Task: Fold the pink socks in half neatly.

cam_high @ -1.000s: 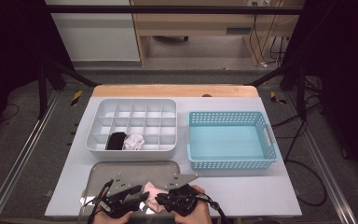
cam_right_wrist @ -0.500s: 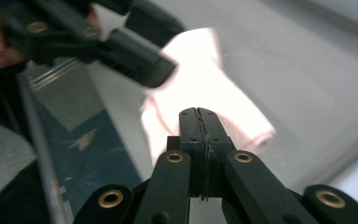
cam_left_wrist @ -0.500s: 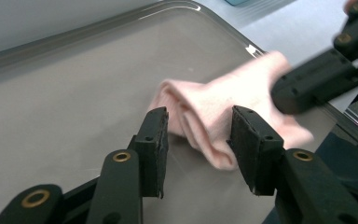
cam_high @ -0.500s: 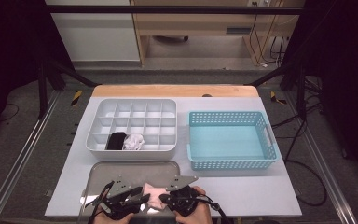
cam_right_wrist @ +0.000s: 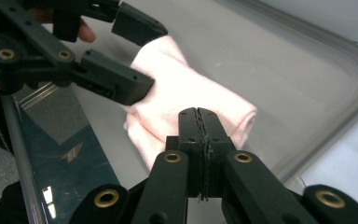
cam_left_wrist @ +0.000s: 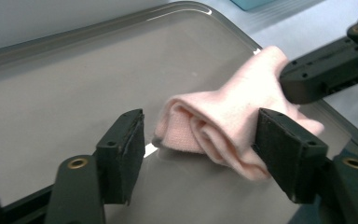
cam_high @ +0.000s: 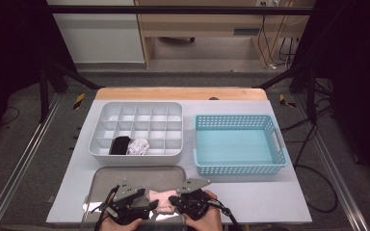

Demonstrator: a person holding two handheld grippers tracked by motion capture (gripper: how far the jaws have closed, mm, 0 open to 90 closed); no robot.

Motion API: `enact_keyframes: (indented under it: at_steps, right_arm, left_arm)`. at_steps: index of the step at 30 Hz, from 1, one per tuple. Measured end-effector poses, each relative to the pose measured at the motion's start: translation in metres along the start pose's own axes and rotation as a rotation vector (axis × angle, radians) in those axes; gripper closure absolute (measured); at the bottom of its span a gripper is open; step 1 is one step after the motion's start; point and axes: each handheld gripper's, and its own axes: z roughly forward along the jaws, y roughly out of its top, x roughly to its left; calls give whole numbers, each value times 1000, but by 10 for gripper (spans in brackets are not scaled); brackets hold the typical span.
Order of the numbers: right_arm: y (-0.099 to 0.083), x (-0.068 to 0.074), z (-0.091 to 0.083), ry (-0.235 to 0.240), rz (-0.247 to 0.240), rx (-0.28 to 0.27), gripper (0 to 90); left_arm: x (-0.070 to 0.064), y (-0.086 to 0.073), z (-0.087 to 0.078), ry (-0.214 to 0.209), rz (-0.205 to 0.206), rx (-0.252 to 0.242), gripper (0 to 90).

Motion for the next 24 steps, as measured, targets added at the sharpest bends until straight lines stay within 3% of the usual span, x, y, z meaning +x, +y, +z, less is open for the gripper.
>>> enact_keyframes:
  at_steps: [4,10,19,24]
  right_arm:
    - [-2,-2,-1,5,23,-3,898]
    - [-4,-3,-1,-4,32,-6,900]
    - [-5,-5,-1,-4,34,-10,900]
    - [-5,-6,-4,1,31,-22,872]
  left_arm:
    - [2,1,6,-57,-4,4,312]
    - [-7,1,10,-85,39,10,331]
    - [-10,1,11,-156,-4,37,553]
    - [-15,3,7,-136,-7,30,622]
